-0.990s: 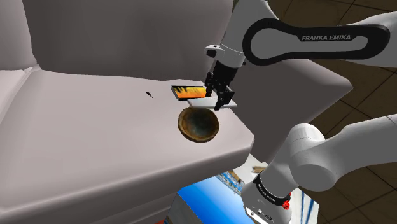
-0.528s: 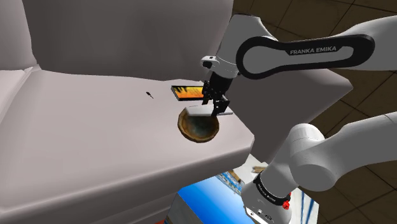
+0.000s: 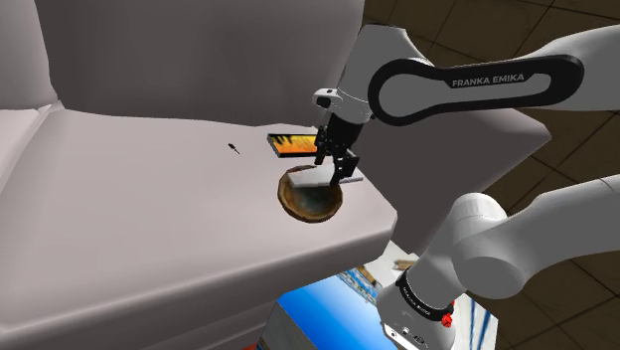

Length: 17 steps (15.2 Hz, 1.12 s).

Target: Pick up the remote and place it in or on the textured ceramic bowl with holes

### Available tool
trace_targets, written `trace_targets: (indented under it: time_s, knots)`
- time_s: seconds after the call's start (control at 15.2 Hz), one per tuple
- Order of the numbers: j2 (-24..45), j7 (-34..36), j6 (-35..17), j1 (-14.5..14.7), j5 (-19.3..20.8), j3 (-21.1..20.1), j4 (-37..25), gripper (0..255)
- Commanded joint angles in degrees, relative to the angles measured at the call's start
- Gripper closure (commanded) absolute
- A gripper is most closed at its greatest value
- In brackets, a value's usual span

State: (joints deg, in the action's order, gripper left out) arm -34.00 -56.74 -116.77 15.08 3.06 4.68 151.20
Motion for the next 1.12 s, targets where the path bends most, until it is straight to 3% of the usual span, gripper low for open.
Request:
trace_targets:
  time_s: [0.0, 0.26, 0.53, 1.06]
  knots:
    - [0.00, 0.00, 0.00, 0.00, 0.00, 0.00, -0.01, 0]
    - [0.00, 0.00, 0.00, 0.00, 0.00, 0.00, 0.00, 0]
    - [-1.92, -0.02, 8.00, 0.09, -0.25, -0.33, -6.09, 0]
    - [-1.92, -0.02, 8.00, 0.09, -0.25, -0.33, -6.09, 0]
